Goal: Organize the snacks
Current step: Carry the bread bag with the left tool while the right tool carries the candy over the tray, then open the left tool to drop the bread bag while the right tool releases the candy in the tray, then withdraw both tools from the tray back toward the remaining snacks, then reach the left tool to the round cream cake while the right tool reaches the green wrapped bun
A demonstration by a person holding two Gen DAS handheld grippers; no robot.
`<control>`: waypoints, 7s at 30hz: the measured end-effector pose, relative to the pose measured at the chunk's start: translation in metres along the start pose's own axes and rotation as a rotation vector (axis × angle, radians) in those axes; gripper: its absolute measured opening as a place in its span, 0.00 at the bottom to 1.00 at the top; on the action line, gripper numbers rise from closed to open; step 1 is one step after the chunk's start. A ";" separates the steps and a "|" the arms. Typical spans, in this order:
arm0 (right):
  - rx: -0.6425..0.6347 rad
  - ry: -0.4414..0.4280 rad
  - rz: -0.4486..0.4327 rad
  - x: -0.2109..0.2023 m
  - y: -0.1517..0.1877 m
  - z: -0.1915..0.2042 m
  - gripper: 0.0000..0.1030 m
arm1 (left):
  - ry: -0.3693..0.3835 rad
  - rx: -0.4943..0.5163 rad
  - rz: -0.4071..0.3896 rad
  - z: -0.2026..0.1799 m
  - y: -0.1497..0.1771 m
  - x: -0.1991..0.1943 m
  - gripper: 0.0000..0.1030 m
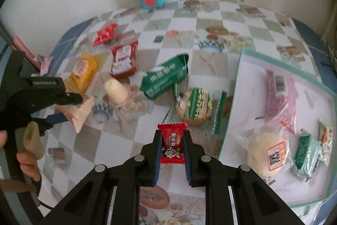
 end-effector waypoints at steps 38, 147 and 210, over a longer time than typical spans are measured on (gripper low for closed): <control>0.402 0.130 -0.217 -0.091 0.001 -0.182 0.19 | 0.085 0.629 -0.104 -0.197 0.161 -0.030 0.48; 0.444 0.268 -0.029 -0.054 0.041 -0.210 1.00 | -0.186 0.509 -0.225 -0.146 0.112 -0.033 0.95; 0.152 0.118 0.130 0.062 -0.034 -0.039 0.70 | -0.051 0.346 0.028 -0.062 -0.007 0.013 0.95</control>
Point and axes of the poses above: each gripper's, at about its wrist camera, not at the fingertips, and x roughly the way its jaws point, z to its left, y to its underside, the point moved 4 cm from there along x, roughly the way its jaws point, and after that the axes turned 12 degrees about -x, right-handed, at the moved point
